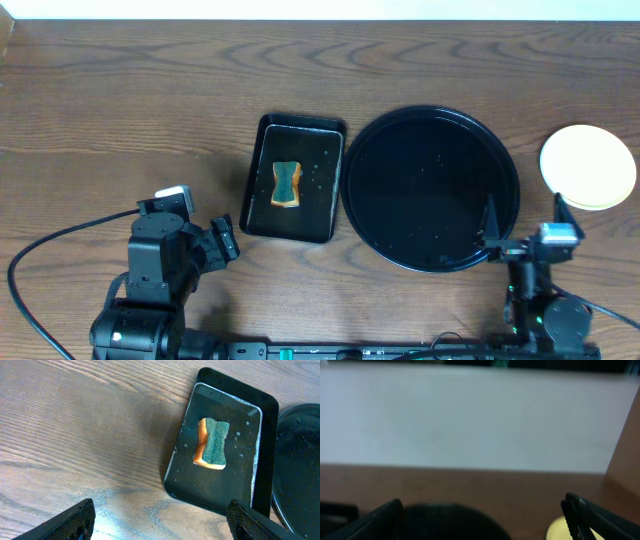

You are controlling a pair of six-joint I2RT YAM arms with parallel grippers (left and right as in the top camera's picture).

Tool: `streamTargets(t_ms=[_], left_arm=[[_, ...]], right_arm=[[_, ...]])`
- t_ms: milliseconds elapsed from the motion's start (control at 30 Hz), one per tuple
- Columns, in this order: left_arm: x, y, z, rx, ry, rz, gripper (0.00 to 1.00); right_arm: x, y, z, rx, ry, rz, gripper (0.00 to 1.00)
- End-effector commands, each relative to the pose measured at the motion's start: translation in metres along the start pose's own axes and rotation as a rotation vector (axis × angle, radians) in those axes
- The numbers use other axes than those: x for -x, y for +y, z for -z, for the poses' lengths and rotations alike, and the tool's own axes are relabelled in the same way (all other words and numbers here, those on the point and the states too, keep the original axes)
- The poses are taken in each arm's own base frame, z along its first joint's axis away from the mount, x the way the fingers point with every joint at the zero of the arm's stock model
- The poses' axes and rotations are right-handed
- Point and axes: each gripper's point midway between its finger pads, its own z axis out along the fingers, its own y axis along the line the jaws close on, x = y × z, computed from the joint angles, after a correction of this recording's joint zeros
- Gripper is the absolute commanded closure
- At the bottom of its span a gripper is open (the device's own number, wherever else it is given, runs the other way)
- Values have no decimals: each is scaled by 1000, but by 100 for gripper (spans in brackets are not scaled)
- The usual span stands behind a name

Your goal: Clean dirty plates on tray and stack at the side

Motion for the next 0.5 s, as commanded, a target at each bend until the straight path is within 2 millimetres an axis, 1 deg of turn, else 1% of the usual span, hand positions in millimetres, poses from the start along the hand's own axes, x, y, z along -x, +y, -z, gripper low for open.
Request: streamTargets(t_ms=[0, 33, 100, 467], left_arm=[[-1, 0, 0, 2, 1, 1, 16], [-1, 0, 0, 2, 1, 1, 16], [-1, 0, 0, 2, 1, 1, 16], [-1, 0, 0, 2, 1, 1, 15]], right_arm=[[-39, 10, -2, 45, 77, 20, 1], [-51, 12, -1, 56, 125, 17, 1], [-61, 13, 1, 62, 166, 18, 1], [-60, 12, 0, 58, 163, 16, 1]])
